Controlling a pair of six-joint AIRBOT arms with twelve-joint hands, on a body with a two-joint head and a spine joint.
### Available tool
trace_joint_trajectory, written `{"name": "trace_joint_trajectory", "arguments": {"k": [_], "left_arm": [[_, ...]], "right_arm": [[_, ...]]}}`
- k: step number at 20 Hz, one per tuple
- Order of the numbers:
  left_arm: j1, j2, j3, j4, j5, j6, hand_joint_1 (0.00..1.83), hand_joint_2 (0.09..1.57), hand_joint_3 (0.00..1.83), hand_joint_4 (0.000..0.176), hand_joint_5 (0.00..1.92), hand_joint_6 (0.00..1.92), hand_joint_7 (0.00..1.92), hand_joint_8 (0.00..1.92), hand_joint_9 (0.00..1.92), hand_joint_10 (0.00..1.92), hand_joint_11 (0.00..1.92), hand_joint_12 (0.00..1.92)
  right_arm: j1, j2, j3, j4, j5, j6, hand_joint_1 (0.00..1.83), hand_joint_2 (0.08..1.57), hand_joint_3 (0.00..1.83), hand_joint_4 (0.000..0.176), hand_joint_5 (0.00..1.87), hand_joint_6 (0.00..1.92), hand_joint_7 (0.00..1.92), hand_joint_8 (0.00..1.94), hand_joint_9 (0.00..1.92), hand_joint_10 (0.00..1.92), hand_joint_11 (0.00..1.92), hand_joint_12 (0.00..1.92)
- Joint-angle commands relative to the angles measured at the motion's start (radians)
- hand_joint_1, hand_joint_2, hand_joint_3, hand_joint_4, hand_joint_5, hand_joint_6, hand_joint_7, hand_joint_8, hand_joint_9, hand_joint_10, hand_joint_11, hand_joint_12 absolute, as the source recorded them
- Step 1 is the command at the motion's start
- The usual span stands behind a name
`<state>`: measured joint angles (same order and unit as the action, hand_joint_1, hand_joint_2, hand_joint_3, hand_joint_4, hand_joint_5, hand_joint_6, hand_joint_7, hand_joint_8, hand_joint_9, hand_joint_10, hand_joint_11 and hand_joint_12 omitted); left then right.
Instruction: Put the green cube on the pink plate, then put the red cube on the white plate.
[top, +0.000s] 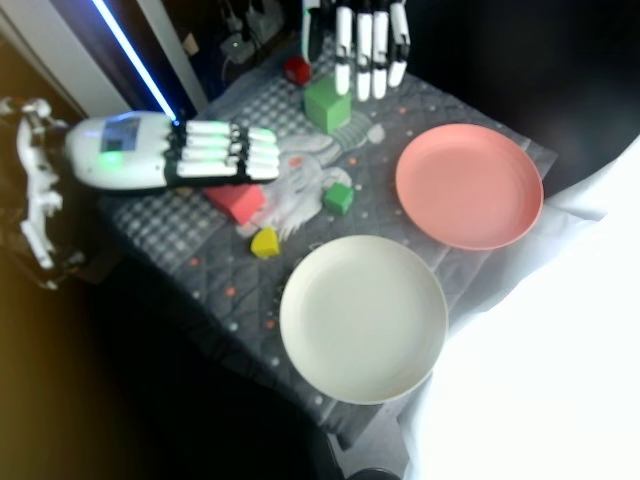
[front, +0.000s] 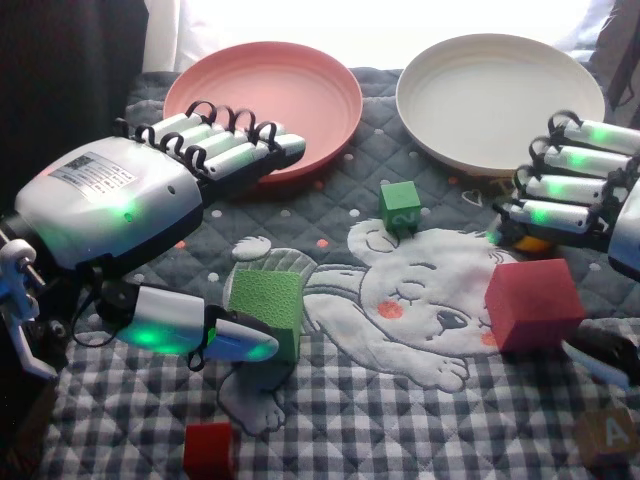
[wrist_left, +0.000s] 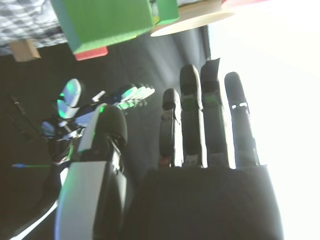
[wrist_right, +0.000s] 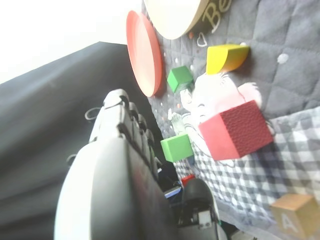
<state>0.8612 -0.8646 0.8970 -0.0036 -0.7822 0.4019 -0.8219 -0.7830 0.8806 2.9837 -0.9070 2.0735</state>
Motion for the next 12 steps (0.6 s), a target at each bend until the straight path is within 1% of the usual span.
{"name": "trace_joint_trajectory", "arguments": {"k": [1, 2, 3, 4, 5, 6, 7, 8, 9, 10, 11, 12], "left_arm": [[-0.006, -0.005, -0.001, 0.0, -0.113, -0.004, 0.56, 0.87, 0.02, 0.0, 0.11, 0.02, 0.05, 0.01, 0.01, 0.12, 0.0, 0.65], [-0.006, -0.007, 0.0, 0.0, -0.113, -0.004, 0.59, 0.87, 0.01, 0.006, 0.14, 0.02, 0.03, 0.0, 0.03, 0.11, 0.0, 0.72], [-0.006, -0.008, 0.001, 0.0, -0.113, -0.004, 0.6, 0.87, 0.01, 0.018, 0.15, 0.02, 0.04, 0.0, 0.06, 0.12, 0.0, 0.84], [-0.006, -0.011, 0.002, 0.0, -0.111, -0.004, 0.62, 0.88, 0.0, 0.029, 0.17, 0.01, 0.11, 0.02, 0.12, 0.16, 0.0, 1.11], [-0.007, -0.016, 0.005, 0.0, -0.103, -0.004, 0.62, 0.88, 0.0, 0.026, 0.19, 0.02, 0.15, 0.03, 0.14, 0.19, 0.0, 1.28], [-0.006, -0.024, 0.012, 0.0, -0.091, -0.004, 0.64, 0.87, 0.0, 0.023, 0.24, 0.01, 0.23, 0.01, 0.14, 0.37, 0.0, 1.46], [-0.006, -0.033, 0.019, 0.0, -0.077, -0.004, 0.64, 0.88, 0.0, 0.021, 0.27, 0.01, 0.26, 0.01, 0.1, 0.55, 0.0, 1.53], [-0.006, -0.044, 0.027, 0.0, -0.06, -0.004, 0.67, 0.87, 0.0, 0.01, 0.29, 0.01, 0.3, 0.01, 0.1, 0.65, 0.0, 1.55], [-0.006, -0.05, 0.032, 0.0, -0.048, -0.004, 0.69, 0.86, 0.0, 0.011, 0.3, 0.01, 0.32, 0.01, 0.11, 0.67, 0.0, 1.56], [-0.006, -0.056, 0.036, 0.0, -0.034, -0.004, 0.67, 0.87, 0.0, 0.0, 0.3, 0.0, 0.35, 0.01, 0.13, 0.73, 0.0, 1.57], [-0.006, -0.064, 0.042, 0.001, -0.013, -0.004, 0.68, 0.87, 0.0, 0.0, 0.31, 0.01, 0.37, 0.02, 0.15, 0.74, 0.0, 1.55], [-0.006, -0.073, 0.049, 0.001, 0.005, -0.004, 0.71, 0.88, 0.0, 0.0, 0.33, 0.01, 0.38, 0.01, 0.16, 0.69, 0.0, 1.5]], "right_arm": [[0.007, 0.002, -0.002, 0.025, -0.117, 0.004, 0.71, 0.55, 0.69, 0.0, 0.31, 0.68, 0.35, 0.58, 0.12, 0.95, 0.0, 1.61], [0.007, 0.001, -0.002, 0.025, -0.117, 0.004, 0.7, 0.55, 0.69, 0.0, 0.31, 0.68, 0.35, 0.57, 0.12, 0.95, 0.0, 1.62], [0.007, 0.0, -0.002, 0.025, -0.117, 0.004, 0.69, 0.56, 0.7, 0.0, 0.31, 0.68, 0.36, 0.57, 0.13, 0.96, 0.0, 1.65], [0.007, -0.002, -0.001, 0.025, -0.117, 0.004, 0.71, 0.57, 0.69, 0.0, 0.31, 0.68, 0.34, 0.57, 0.1, 0.97, 0.0, 1.63], [0.007, -0.004, 0.0, 0.025, -0.117, 0.004, 0.71, 0.57, 0.68, 0.0, 0.3, 0.68, 0.33, 0.57, 0.08, 0.97, 0.0, 1.6], [0.007, -0.005, 0.001, 0.025, -0.117, 0.004, 0.74, 0.59, 0.66, 0.0, 0.3, 0.68, 0.34, 0.58, 0.09, 0.98, 0.0, 1.61], [0.007, -0.007, 0.002, 0.025, -0.117, 0.004, 0.74, 0.58, 0.66, 0.0, 0.29, 0.7, 0.32, 0.59, 0.06, 1.0, 0.0, 1.62], [0.007, -0.008, 0.002, 0.025, -0.117, 0.004, 0.75, 0.59, 0.65, 0.0, 0.27, 0.69, 0.3, 0.59, 0.04, 1.0, 0.0, 1.59], [0.007, -0.008, 0.002, 0.025, -0.117, 0.004, 0.76, 0.59, 0.65, 0.0, 0.28, 0.69, 0.3, 0.59, 0.05, 1.0, 0.0, 1.59], [0.007, -0.008, 0.002, 0.025, -0.117, 0.004, 0.77, 0.58, 0.64, 0.0, 0.32, 0.66, 0.34, 0.58, 0.08, 0.98, 0.0, 1.6], [0.007, -0.008, 0.002, 0.025, -0.117, 0.004, 0.78, 0.59, 0.62, 0.0, 0.33, 0.63, 0.35, 0.55, 0.1, 0.96, 0.0, 1.59], [0.007, -0.009, 0.002, 0.025, -0.117, 0.004, 0.74, 0.63, 0.59, 0.0, 0.33, 0.59, 0.36, 0.5, 0.1, 0.92, 0.0, 1.56]]}}
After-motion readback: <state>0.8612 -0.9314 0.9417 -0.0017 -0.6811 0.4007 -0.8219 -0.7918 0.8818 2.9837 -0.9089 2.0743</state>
